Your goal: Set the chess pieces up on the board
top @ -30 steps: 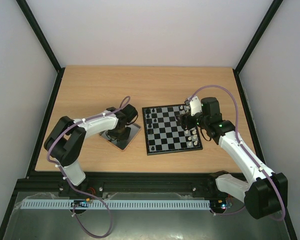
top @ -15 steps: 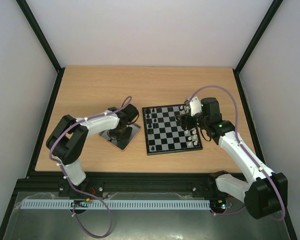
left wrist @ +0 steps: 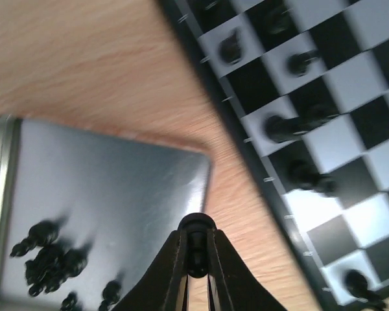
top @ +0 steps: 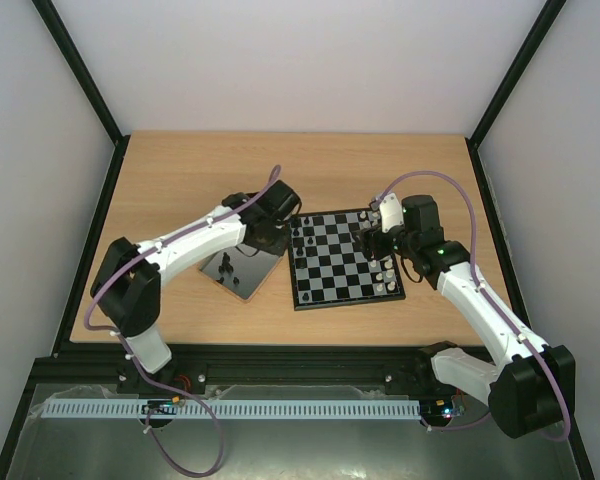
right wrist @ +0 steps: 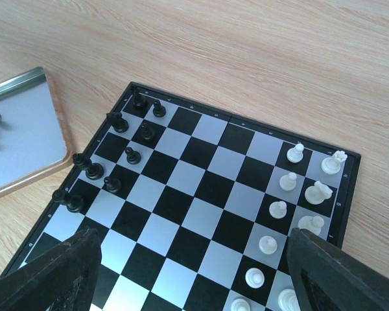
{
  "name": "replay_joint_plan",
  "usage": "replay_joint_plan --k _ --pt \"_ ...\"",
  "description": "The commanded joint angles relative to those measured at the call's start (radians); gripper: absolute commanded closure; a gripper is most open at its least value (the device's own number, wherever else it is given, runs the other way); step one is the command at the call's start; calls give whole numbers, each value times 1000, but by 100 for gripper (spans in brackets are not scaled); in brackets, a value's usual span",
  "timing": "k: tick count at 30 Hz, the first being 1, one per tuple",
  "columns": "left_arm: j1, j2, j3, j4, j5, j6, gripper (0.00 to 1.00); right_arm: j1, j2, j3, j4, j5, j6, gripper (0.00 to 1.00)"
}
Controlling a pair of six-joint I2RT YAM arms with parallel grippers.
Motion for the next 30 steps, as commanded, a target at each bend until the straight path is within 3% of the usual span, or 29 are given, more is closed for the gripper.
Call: replay_joint_plan --k 1,15,30 --pt "-57 10 95 -63 47 46 97 -6 -11 -9 7 25 3 20" --pt "-188 231 287 -116 65 88 97 -44 -3 -6 19 127 30 20" --pt "-218 386 395 -137 62 102 97 -51 -17 -7 18 117 25 20"
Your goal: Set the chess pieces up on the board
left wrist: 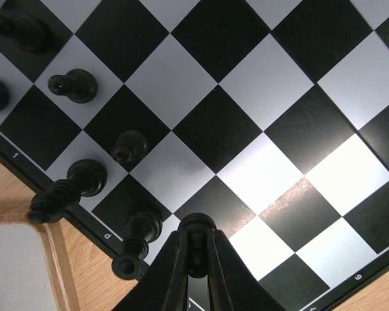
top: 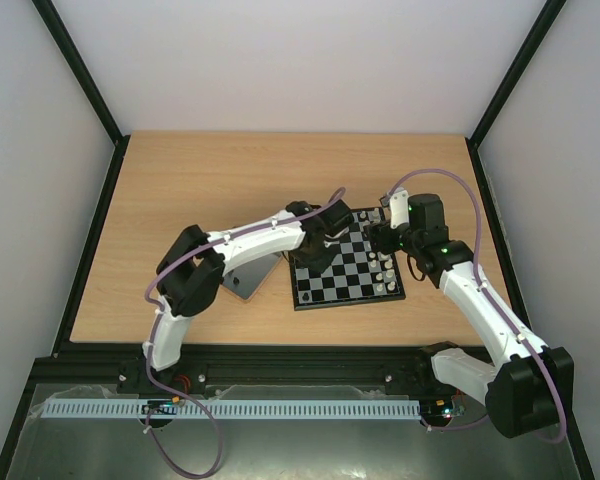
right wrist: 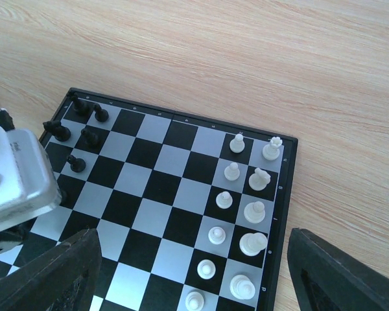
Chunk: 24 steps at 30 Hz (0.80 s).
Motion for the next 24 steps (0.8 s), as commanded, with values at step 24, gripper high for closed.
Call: replay_joint_plan --k 24 --pt "1 107 53 -23 -50 -23 95 -5 -21 -8 12 -16 -3 20"
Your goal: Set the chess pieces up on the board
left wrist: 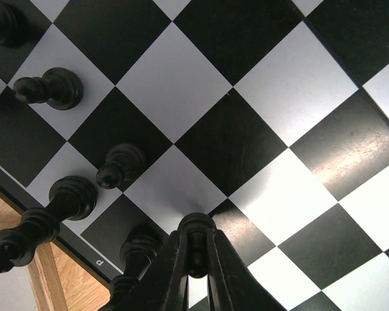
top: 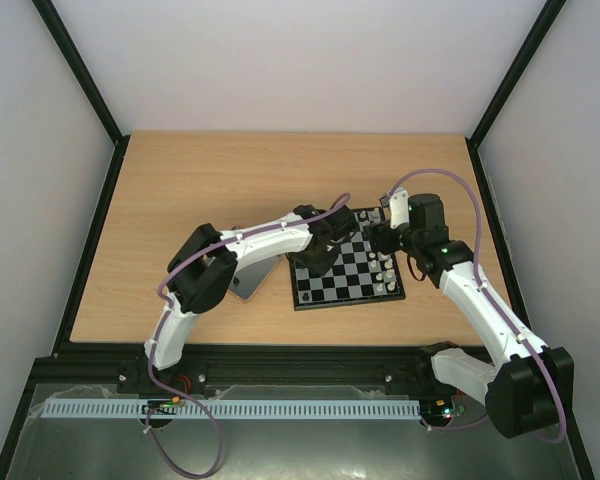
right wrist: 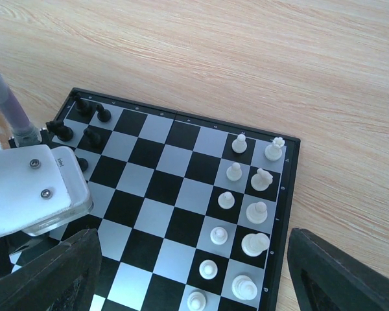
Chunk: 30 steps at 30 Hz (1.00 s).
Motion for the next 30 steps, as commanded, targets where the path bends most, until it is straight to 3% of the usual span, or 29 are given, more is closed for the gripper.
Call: replay_joint_plan --k 1,30 --pt "12 24 23 -14 -15 -17 95 -5 -21 -9 11 -9 -4 20" --pt "51 44 20 33 36 -20 92 -6 -18 -10 9 -21 -12 20"
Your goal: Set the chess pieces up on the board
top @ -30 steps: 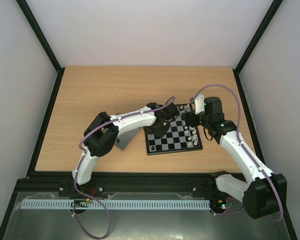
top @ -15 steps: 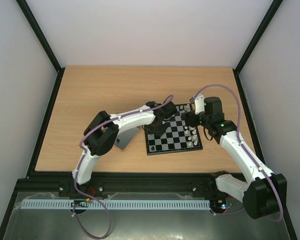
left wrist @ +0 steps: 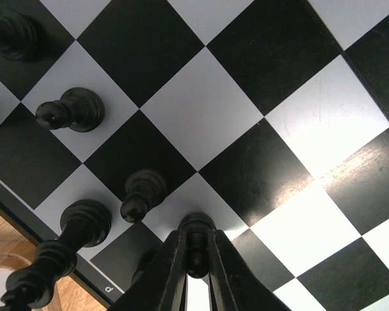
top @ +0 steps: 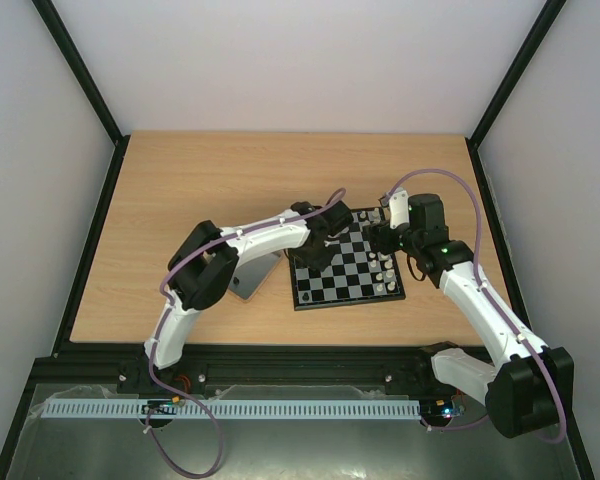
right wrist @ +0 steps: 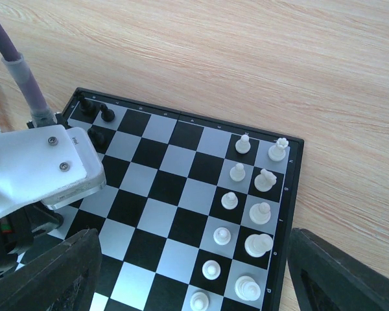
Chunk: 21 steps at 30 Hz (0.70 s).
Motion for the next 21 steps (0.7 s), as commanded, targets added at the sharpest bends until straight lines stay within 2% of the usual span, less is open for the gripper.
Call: replay_joint_plan --k 1,12,21 --pt "8 25 19 1 16 -1 91 -6 -19 -10 9 -10 -11 20" --pt "9 4 18 -6 9 -8 84 -6 -19 -10 8 -13 -13 20" --pt "6 -156 -20 8 -25 13 72 -5 -13 -9 7 -18 -10 20"
